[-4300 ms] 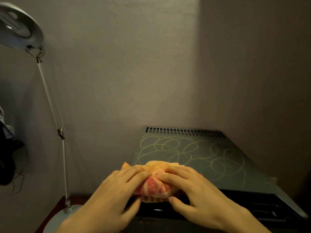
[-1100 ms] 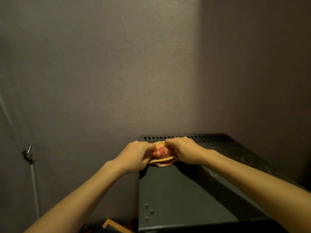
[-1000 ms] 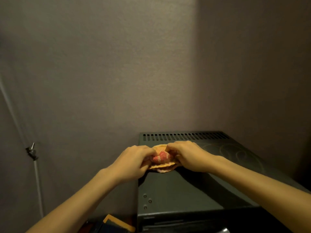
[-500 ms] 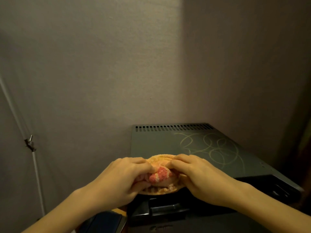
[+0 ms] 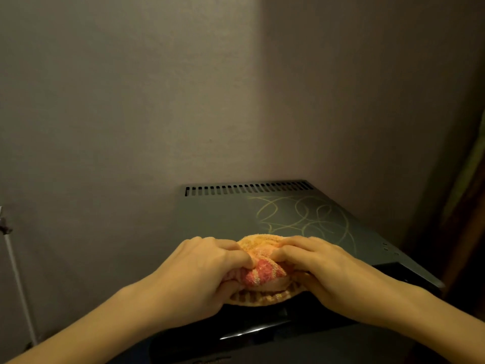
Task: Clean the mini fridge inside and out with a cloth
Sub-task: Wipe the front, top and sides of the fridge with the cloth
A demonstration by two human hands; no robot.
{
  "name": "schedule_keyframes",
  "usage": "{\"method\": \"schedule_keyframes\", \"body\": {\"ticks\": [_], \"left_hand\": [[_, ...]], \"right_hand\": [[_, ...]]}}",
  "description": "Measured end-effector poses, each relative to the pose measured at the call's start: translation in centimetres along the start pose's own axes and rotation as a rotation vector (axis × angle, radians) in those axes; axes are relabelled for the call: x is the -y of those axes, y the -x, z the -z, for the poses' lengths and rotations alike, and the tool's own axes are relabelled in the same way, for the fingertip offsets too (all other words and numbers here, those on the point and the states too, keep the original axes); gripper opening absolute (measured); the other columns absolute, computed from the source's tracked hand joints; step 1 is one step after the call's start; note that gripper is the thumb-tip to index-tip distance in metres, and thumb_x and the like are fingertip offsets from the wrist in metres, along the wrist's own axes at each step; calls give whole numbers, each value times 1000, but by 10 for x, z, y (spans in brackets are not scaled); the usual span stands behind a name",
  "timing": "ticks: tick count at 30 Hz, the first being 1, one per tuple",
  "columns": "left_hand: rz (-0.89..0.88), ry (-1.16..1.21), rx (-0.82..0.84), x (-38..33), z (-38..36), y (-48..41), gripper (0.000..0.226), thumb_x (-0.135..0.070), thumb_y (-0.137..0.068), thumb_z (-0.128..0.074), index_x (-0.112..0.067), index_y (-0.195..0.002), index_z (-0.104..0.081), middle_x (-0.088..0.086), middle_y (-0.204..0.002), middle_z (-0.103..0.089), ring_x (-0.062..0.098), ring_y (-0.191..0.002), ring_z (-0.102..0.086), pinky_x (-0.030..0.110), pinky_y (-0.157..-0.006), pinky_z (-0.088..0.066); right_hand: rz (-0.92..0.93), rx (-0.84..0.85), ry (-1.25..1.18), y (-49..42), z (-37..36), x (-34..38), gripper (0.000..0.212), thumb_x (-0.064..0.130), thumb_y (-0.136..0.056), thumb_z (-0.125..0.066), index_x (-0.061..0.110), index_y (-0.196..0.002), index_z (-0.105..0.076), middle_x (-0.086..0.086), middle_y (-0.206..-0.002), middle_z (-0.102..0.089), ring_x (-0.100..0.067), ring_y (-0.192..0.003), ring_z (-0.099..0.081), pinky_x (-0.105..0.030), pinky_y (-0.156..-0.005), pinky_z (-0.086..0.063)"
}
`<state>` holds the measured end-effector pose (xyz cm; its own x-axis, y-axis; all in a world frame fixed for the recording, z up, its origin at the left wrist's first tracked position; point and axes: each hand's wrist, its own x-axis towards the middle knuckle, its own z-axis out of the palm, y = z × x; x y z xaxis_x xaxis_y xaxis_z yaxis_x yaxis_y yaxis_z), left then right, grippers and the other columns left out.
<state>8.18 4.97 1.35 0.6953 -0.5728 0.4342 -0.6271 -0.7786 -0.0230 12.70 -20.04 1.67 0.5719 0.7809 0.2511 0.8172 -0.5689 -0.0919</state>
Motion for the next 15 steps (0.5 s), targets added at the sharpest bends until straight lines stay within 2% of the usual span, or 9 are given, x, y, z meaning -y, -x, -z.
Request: {"method": "schedule_keyframes", "body": {"ticks": [5,10,15], "left_hand": [[-17,-17,3,0,-10,-23,25,-41,-80,-47,-39,-103,-55,-17,-98,-65,12,-76,-66,30,-57,-53],[8,-47,29,11,-18,-47,27,-42,-79,-43,-38,-99,-60,-18,-93,-65,9,-69,-65,24,-51,-48],[63,-71,82,38,-30,-78,33,-46,-79,-35,-35,-98,-60,-14,-91,-64,14,-72,-64,32,-56,-52]], "right_hand": [[31,-11,0,-2,0,-28,42,21,-95,-54,44,-127,-38,22,-132,-40,-7,-112,-46,-29,-92,-45],[63,-25,7,-20,-1,-54,33,21,-95,-50,40,-121,-42,14,-122,-46,-15,-104,-49,-33,-87,-45],[71,-28,-10,-52,-4,-90,32,16,-95,-47,36,-120,-47,10,-120,-49,-18,-102,-52,-35,-85,-46]]}}
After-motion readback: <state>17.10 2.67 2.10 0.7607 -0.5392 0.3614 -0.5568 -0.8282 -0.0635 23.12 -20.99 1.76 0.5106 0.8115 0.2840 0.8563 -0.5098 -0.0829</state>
